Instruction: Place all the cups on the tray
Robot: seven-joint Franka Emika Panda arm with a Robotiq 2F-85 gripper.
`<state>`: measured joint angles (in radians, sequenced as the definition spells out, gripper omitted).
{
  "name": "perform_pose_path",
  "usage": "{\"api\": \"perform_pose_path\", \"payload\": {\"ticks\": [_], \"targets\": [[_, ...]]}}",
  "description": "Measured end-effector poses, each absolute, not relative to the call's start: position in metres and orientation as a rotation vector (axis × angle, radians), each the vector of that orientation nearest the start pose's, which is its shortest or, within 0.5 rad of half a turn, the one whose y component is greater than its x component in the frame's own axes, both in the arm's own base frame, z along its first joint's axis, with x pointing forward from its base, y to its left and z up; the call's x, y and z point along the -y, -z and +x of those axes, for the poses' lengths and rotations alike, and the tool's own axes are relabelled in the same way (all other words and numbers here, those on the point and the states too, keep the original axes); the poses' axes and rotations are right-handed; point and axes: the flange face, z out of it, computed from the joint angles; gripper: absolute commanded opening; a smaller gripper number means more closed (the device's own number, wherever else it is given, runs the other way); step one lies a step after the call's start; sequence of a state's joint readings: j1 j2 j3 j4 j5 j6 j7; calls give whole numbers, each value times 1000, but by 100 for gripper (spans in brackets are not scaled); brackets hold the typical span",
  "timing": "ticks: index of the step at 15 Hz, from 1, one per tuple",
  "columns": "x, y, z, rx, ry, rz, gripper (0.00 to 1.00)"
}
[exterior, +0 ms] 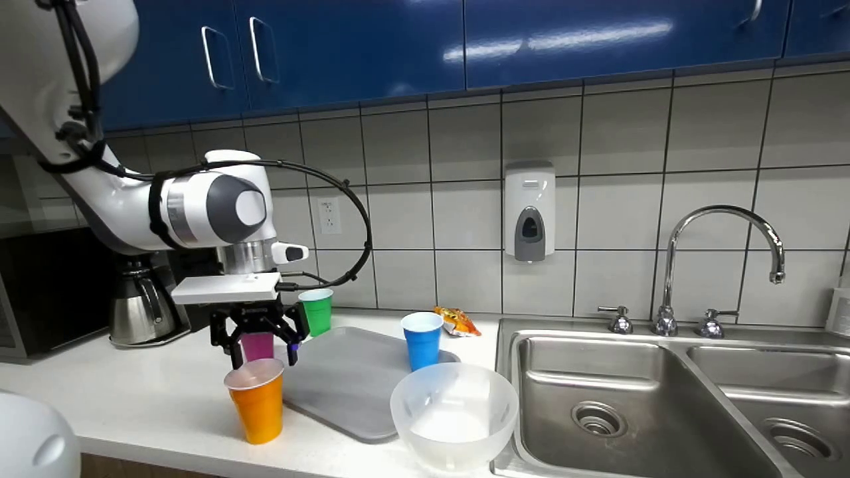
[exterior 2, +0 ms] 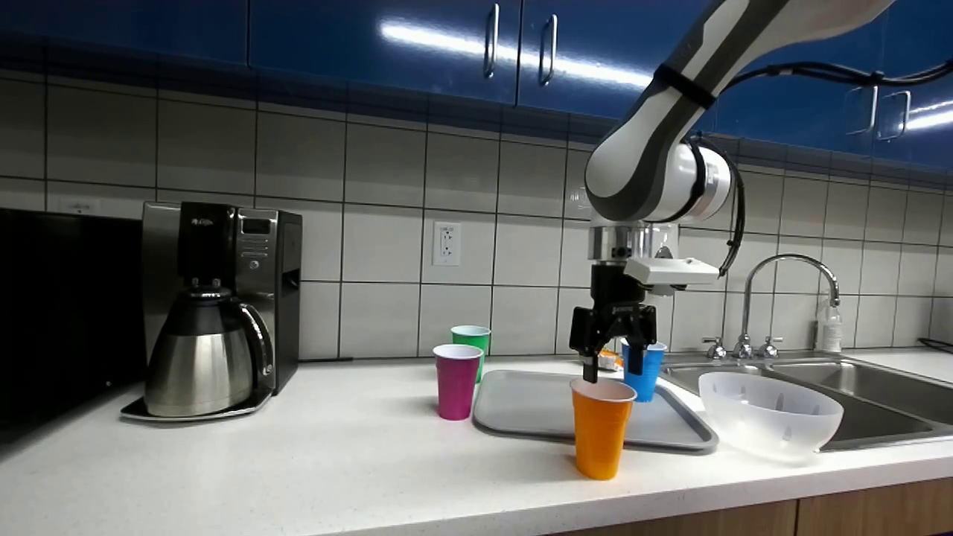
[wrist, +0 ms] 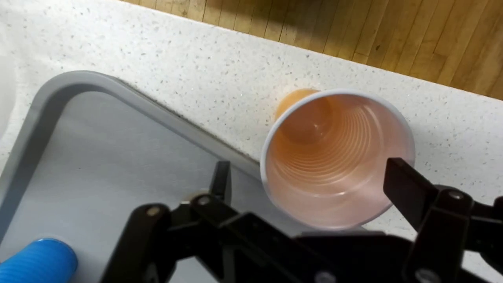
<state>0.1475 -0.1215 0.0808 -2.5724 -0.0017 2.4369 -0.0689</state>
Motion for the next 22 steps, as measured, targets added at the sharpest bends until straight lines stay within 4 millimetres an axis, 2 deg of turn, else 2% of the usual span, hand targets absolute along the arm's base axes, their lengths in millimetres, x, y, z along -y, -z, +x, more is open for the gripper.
{"api": "perform_pose_path", "payload": {"ticks": [9,10,11,20,21,22], "targets": [[-93,-283,431,443,-53,-3124,100],[-93,-280,431,440,-58,-3126,75],[-93,-277,432,437,-63,-3128,74],[-96,-263,438,445,-67,-3136,5],[-97,-262,439,444,-70,-3137,0],[-98,-261,439,444,-73,-3137,0]]}}
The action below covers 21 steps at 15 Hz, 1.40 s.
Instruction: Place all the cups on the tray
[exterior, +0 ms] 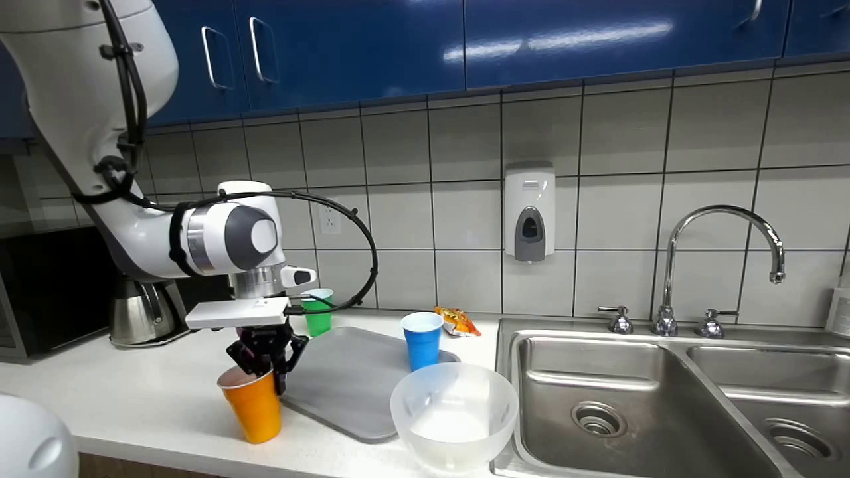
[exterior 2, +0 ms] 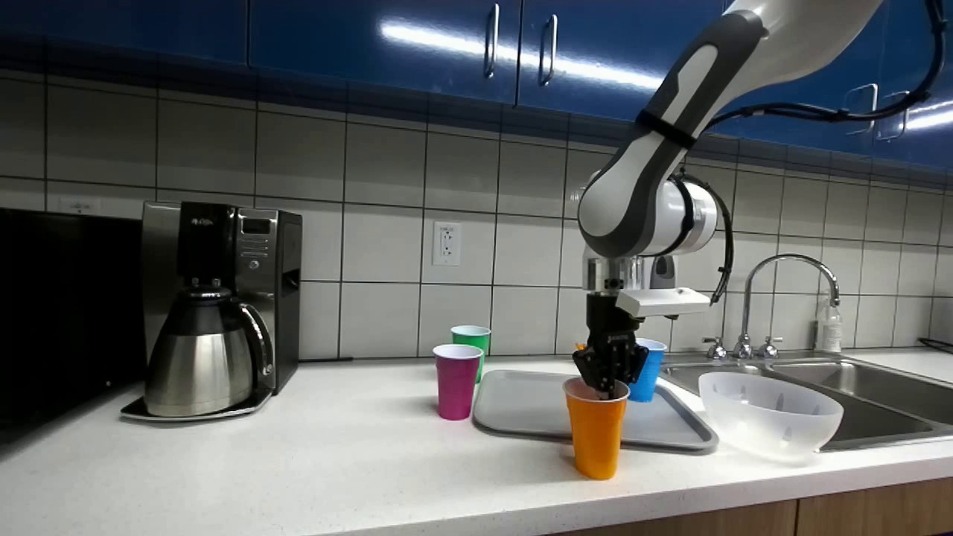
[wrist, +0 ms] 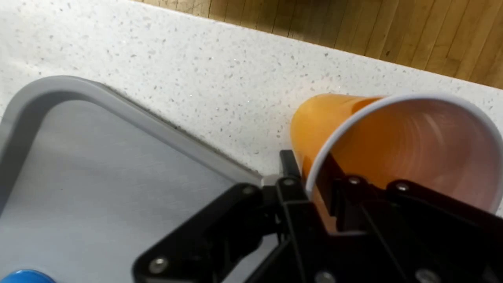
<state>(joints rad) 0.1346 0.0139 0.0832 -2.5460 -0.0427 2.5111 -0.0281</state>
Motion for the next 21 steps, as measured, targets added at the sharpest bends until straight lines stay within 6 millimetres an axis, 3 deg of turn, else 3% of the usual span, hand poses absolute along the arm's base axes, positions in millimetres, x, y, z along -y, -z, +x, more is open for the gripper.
{"api": "perform_pose_path", "payload": {"ticks": [12,21], "targets": [[-98,-267,440,431,-63,-3134,1],[-94,-315,456,356,51,-3122,1]]}}
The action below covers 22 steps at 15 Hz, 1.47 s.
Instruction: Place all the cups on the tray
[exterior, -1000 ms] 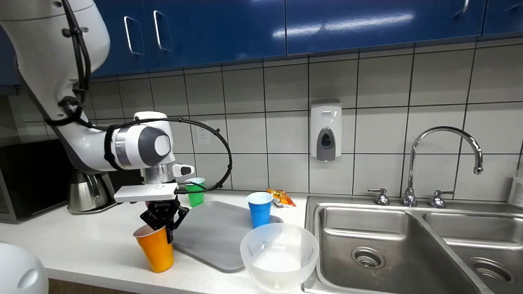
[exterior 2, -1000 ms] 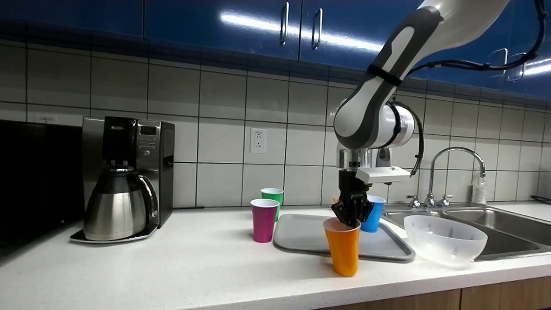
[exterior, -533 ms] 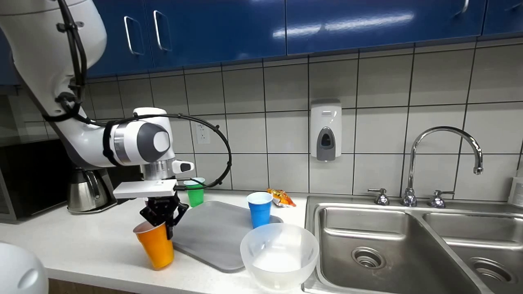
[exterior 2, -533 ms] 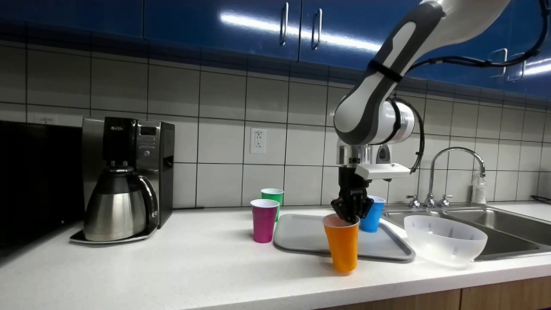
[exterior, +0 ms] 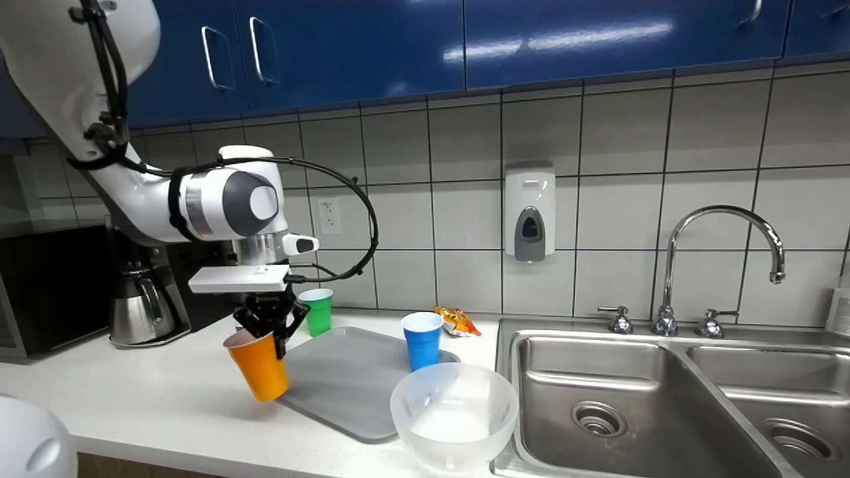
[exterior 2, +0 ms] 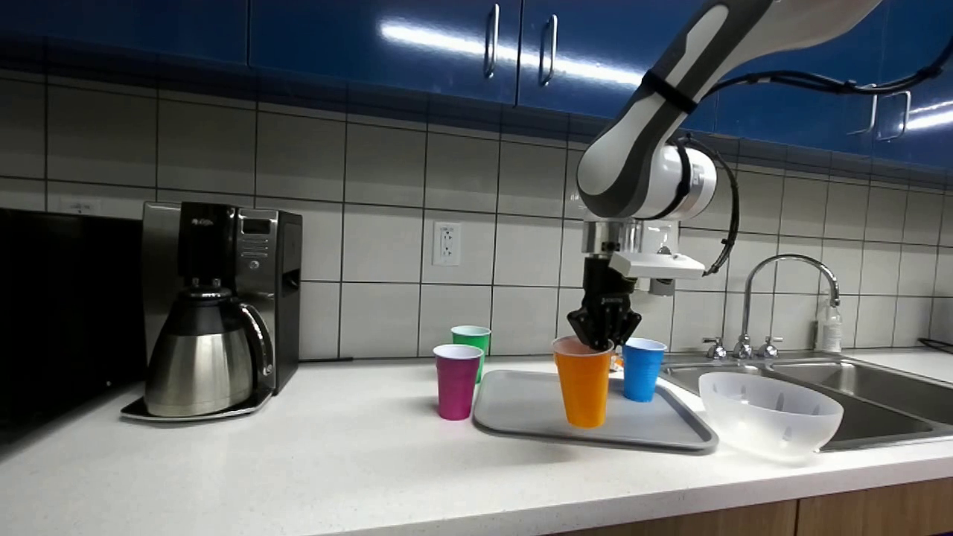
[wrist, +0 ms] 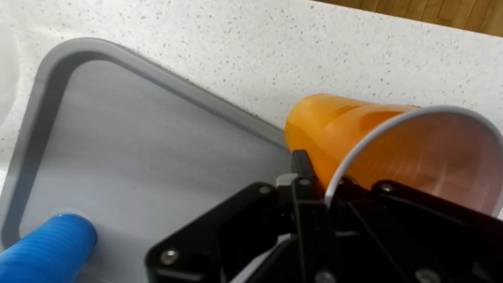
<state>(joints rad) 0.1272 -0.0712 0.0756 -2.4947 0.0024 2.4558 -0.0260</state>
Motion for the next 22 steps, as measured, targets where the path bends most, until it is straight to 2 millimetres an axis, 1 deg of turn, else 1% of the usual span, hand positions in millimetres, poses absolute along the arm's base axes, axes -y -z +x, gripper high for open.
{"api": "perform_pose_path", "payload": {"ticks": [3,6,8,13,16,22], "targets": [[-81,-325,468,303,88,-3124,1],[-65,-325,476,246,94,-3128,1],[-53,-319,480,207,74,-3131,1],[-27,-293,492,129,3,-3121,1],[-12,-282,503,91,-21,-3102,1],[5,-272,525,32,-18,-3072,1]]}}
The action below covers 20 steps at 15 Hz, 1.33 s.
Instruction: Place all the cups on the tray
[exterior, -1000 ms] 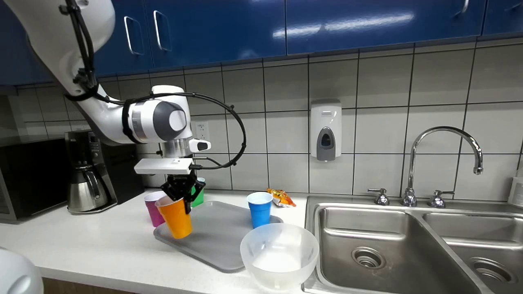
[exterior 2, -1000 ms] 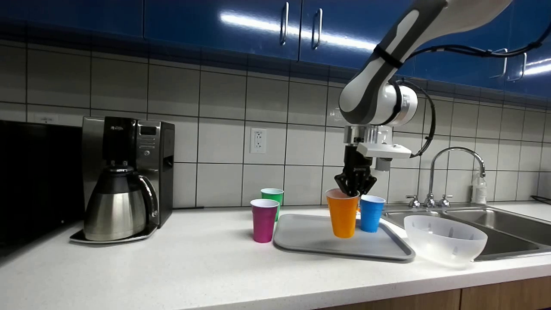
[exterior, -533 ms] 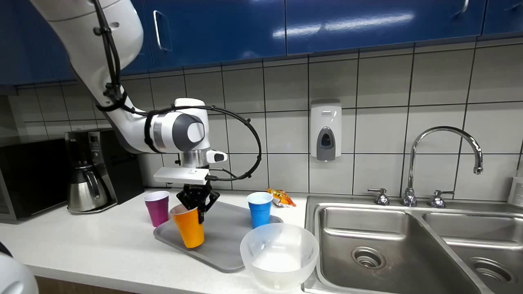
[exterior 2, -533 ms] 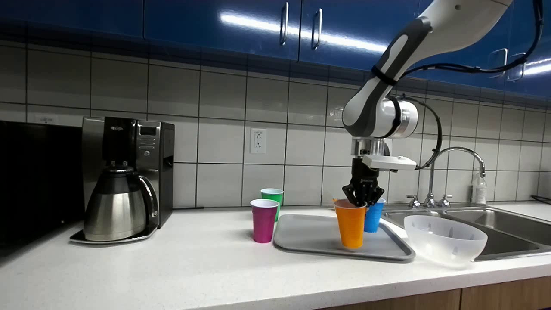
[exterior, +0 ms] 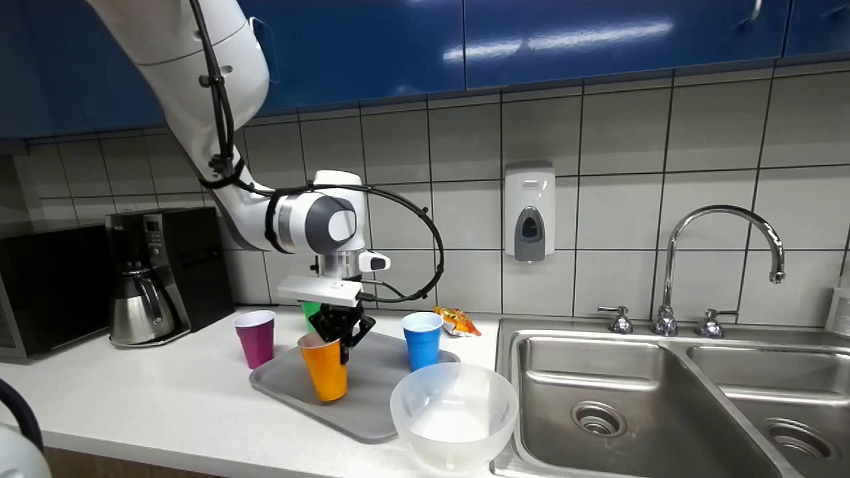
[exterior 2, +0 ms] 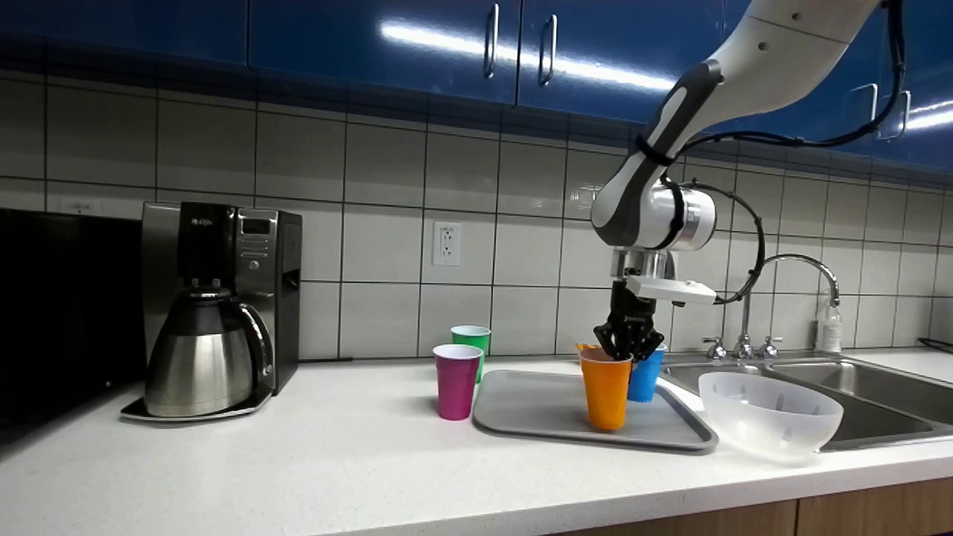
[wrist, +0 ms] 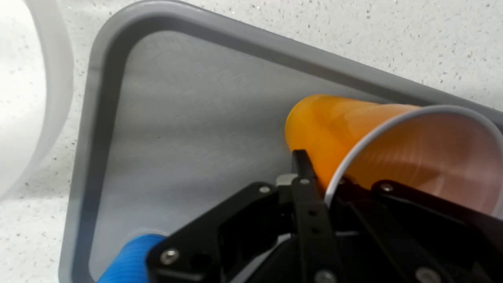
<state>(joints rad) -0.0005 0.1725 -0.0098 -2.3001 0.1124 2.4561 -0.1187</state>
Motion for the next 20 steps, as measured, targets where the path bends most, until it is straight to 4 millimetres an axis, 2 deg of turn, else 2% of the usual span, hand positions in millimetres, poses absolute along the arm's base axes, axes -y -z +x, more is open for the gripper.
{"api": "perform_pose_path", "payload": {"ticks": [3,5,7,14,16,20], "targets": [[10,-267,529,23,-22,-3066,1],[13,-264,530,18,-29,-3065,28],[15,-263,530,25,-33,-3065,41],[14,-269,532,70,-11,-3064,95],[13,-280,533,92,22,-3063,100],[12,-311,535,151,106,-3062,100]]}}
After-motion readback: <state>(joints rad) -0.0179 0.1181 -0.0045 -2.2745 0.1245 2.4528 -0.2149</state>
